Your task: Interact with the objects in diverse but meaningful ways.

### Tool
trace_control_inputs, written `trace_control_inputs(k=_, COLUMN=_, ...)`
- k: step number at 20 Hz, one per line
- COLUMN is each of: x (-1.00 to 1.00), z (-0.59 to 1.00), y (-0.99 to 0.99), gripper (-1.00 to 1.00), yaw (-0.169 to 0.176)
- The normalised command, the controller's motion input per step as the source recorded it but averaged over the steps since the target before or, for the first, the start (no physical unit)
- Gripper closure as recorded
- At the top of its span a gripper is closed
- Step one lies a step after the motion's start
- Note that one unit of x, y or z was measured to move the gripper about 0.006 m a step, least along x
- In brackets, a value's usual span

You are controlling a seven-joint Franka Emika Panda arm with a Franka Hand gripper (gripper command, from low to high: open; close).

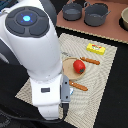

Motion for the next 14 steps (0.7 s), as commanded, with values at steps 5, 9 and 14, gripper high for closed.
trace_control_inputs(k=5, x=0.35, z=-0.09, y=0.01, gripper=-1.0, yaw=0.079)
trace_control_inputs(k=9, x=0.27, z=-0.25, y=0.0, gripper=-1.0, yaw=0.09)
trace_control_inputs(k=14, x=0.22, z=-0.24, y=-0.05, gripper=-1.0, yaw=0.07)
